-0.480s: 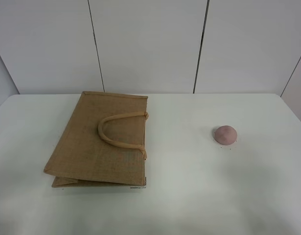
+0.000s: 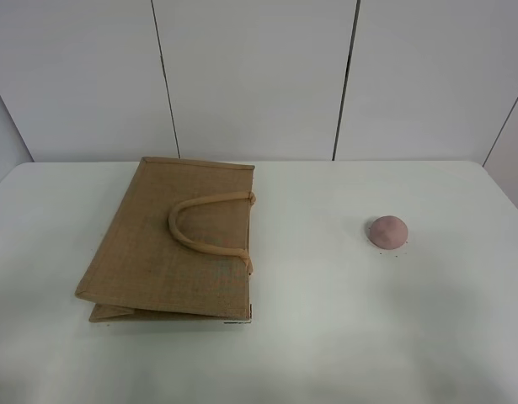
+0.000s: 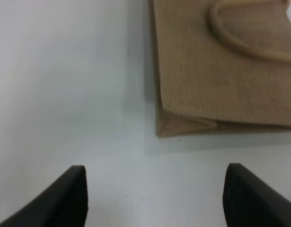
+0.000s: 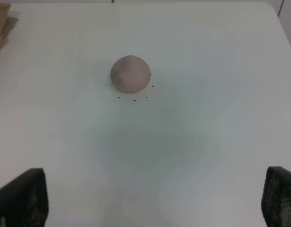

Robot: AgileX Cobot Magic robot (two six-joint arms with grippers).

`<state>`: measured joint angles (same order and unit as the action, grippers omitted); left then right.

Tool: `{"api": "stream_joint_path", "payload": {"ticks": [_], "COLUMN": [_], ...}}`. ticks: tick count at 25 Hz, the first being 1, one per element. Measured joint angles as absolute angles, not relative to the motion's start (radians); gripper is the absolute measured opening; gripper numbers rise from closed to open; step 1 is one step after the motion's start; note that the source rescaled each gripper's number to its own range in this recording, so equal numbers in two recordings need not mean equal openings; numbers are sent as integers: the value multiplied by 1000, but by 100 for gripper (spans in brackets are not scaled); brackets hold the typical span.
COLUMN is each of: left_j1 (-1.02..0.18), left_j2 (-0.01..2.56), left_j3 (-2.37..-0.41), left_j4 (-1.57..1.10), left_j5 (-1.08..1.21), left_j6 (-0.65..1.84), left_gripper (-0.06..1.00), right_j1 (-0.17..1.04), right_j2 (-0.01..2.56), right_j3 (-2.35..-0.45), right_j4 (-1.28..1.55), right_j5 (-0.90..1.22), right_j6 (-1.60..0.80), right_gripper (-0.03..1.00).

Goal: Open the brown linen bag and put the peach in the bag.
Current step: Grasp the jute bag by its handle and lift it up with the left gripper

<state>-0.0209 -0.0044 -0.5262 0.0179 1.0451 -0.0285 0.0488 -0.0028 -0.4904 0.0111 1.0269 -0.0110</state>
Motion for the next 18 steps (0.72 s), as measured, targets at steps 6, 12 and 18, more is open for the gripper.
{"api": "stream_joint_path", "payload": {"ticks": [6,12,18], "left_j1": [-21,-21,-21], "left_j2": [208,636,1106], "left_j3": [-609,-760,-1001], "left_j4": [18,18,19], "left_j5": [1051,1039,1014], "left_j6": [-20,15,24], "left_gripper": [97,100,100], "right_j1": [49,49,49], "right_j2": [-3,-3,-3], "right_j3": [-490,-490,-490], "right_j4": [13,13,13], "right_j5": [1027,1027,1027], "right_j6": [-11,-11,-11], "right_gripper": [100,100,100]}}
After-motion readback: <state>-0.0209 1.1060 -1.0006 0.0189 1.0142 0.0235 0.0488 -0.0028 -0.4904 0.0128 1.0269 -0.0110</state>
